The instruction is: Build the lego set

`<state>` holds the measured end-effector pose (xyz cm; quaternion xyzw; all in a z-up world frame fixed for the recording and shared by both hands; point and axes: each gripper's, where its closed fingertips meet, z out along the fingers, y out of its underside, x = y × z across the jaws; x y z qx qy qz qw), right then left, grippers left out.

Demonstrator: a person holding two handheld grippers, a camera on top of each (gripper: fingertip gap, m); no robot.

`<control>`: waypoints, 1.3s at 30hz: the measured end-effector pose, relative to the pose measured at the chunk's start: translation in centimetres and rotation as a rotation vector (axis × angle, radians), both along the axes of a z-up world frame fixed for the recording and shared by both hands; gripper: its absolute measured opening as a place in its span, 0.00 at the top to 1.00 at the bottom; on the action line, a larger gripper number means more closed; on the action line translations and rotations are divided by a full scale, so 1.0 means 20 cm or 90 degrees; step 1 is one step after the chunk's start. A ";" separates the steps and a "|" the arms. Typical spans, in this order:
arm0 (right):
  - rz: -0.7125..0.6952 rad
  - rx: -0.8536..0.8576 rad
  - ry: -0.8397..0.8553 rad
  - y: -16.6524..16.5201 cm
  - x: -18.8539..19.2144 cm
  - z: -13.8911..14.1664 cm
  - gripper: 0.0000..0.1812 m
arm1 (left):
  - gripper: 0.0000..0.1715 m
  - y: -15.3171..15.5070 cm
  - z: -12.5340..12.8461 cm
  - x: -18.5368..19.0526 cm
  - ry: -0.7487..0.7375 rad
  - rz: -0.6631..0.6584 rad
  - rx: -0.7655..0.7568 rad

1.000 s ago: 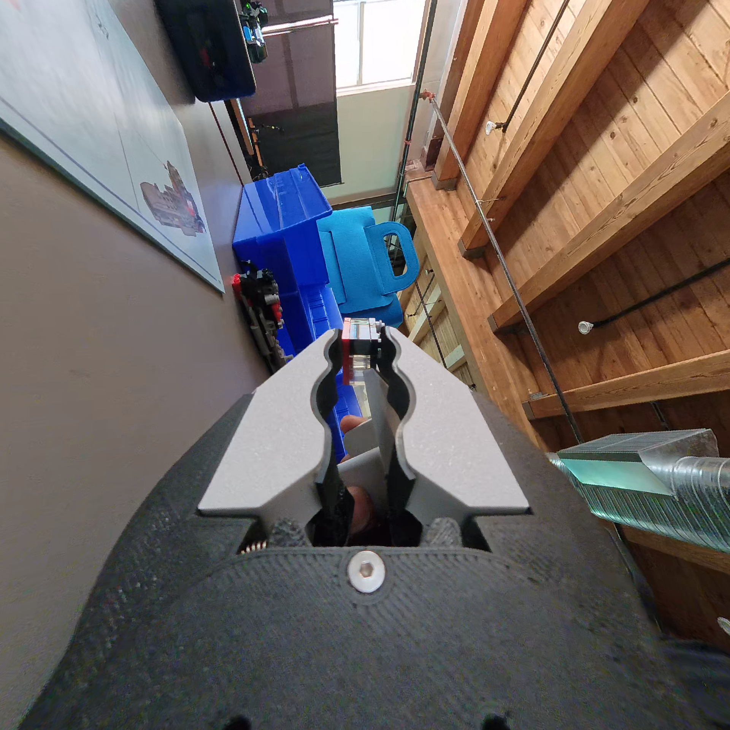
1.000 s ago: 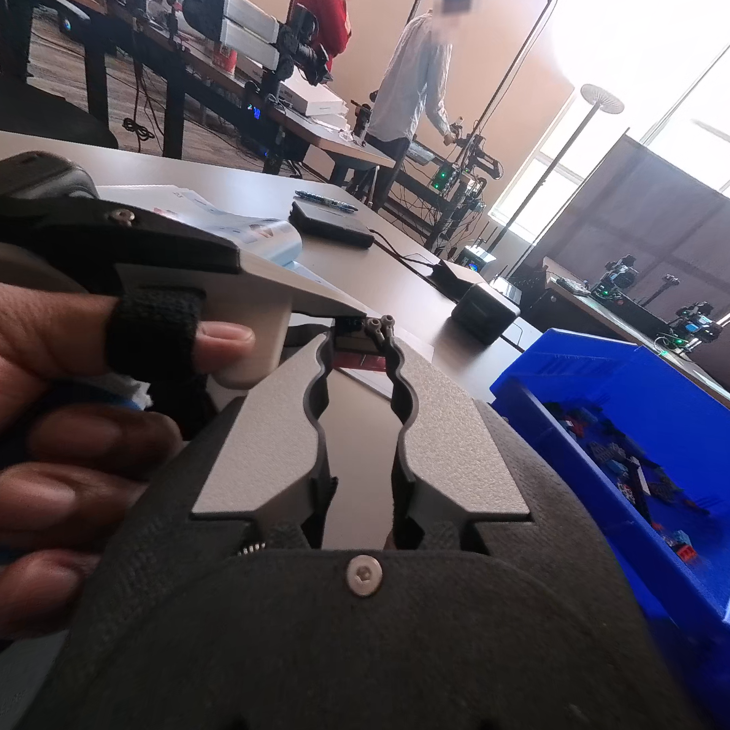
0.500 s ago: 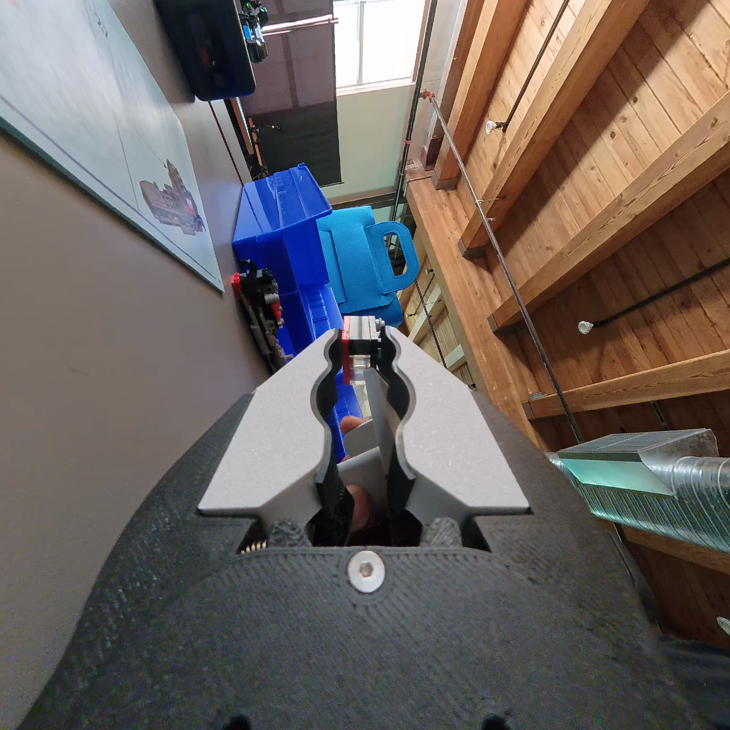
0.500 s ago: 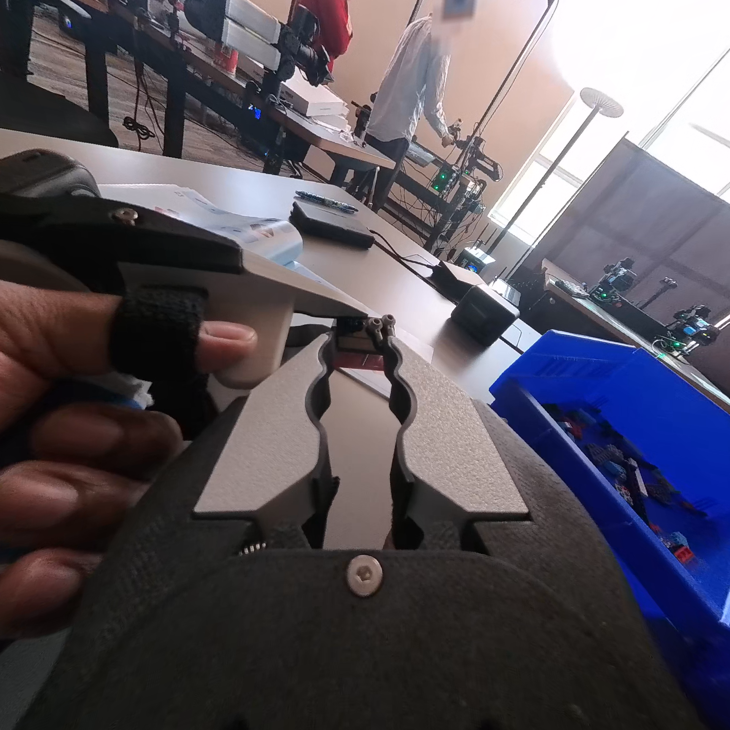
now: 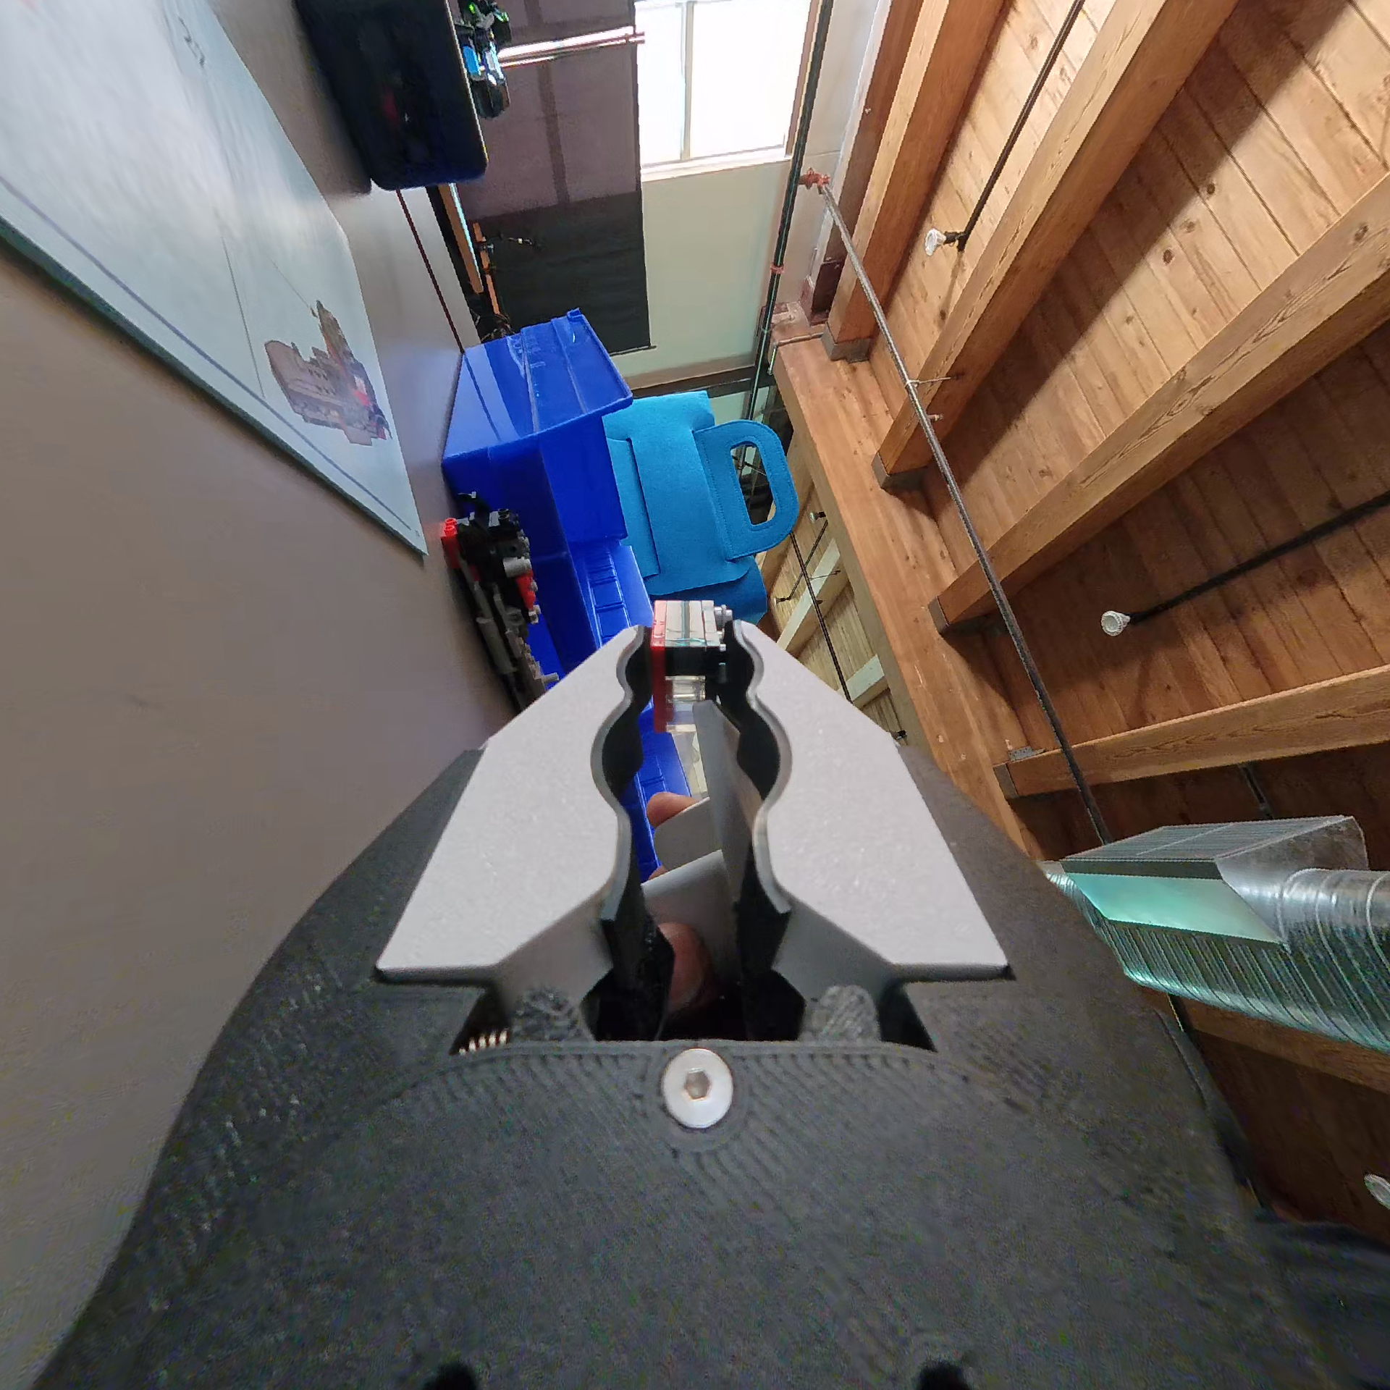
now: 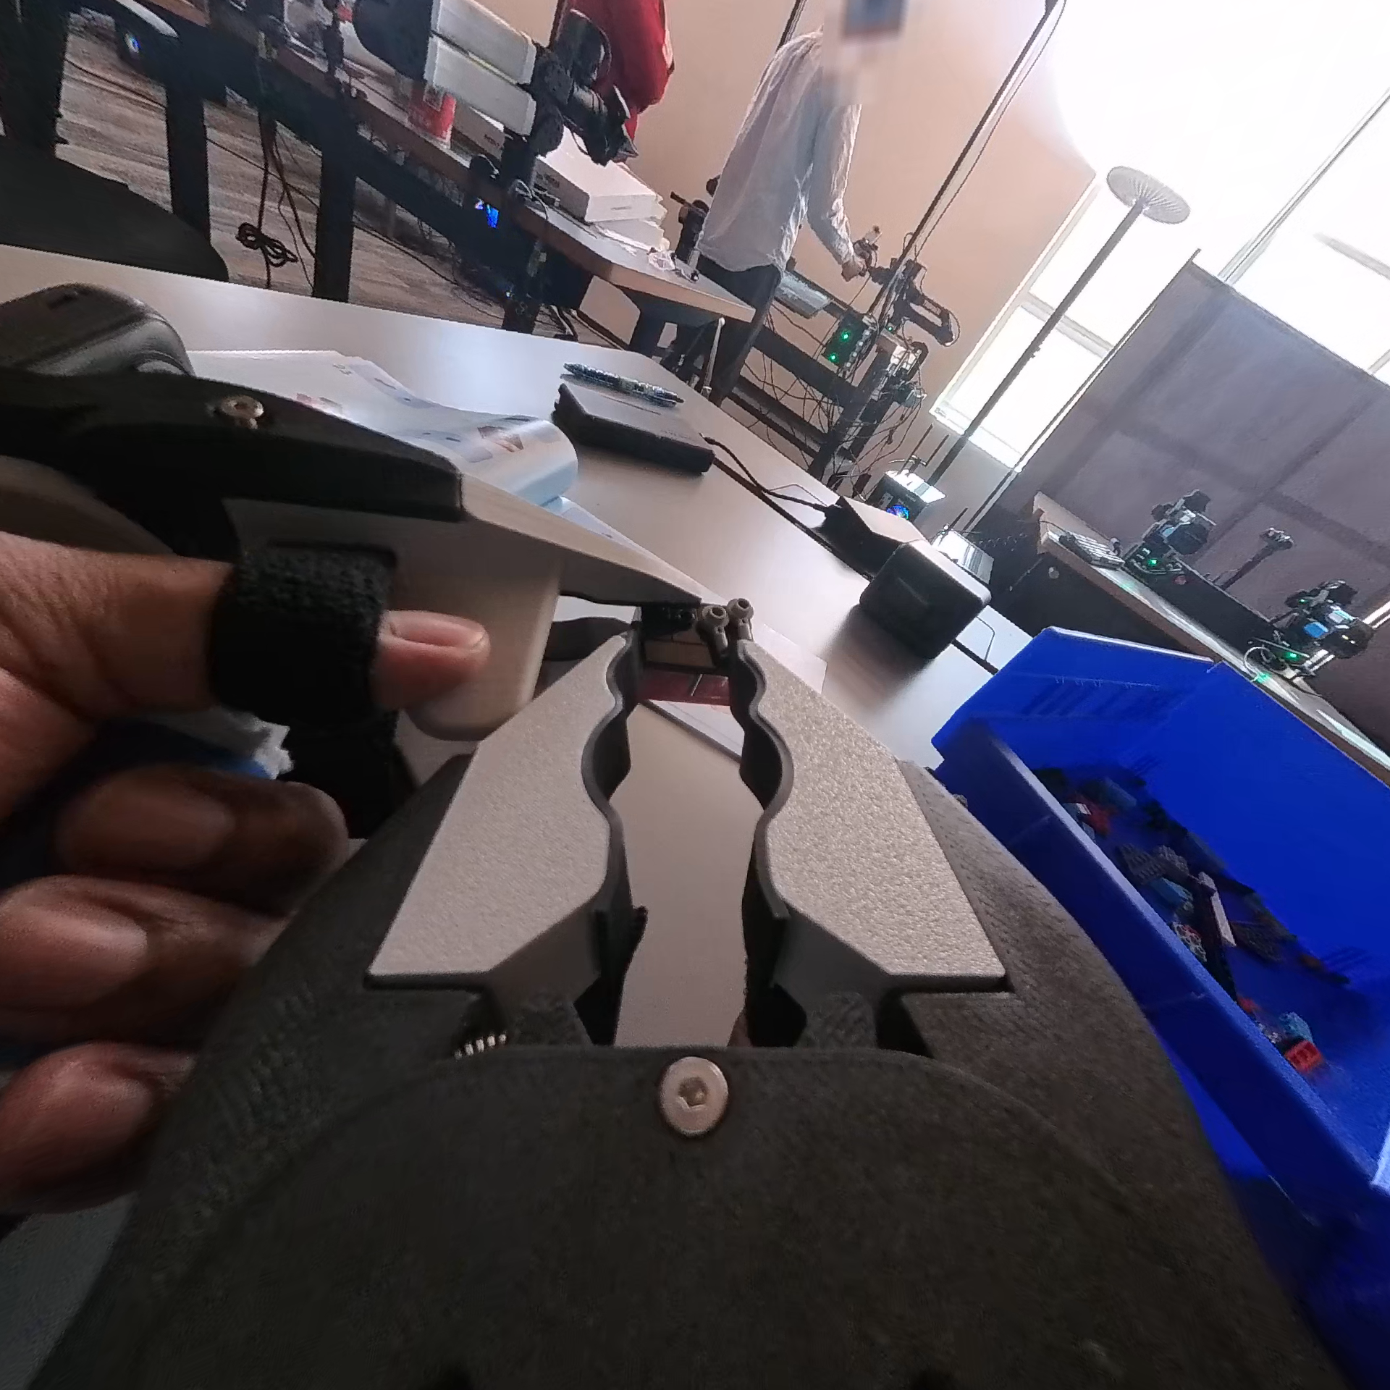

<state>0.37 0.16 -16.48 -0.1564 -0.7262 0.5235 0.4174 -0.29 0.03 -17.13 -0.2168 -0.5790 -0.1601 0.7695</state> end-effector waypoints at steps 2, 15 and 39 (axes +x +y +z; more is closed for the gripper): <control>0.000 -0.001 0.000 0.00 0.00 0.00 0.87 | 0.88 0.00 0.00 0.00 0.000 0.000 0.000; 0.075 -0.077 -0.070 -0.02 0.02 0.02 0.70 | 0.89 -0.04 0.00 -0.01 -0.012 -0.008 0.066; 0.200 -0.017 -0.059 0.00 0.02 0.05 0.81 | 0.86 -0.01 0.09 0.03 0.010 -0.183 0.067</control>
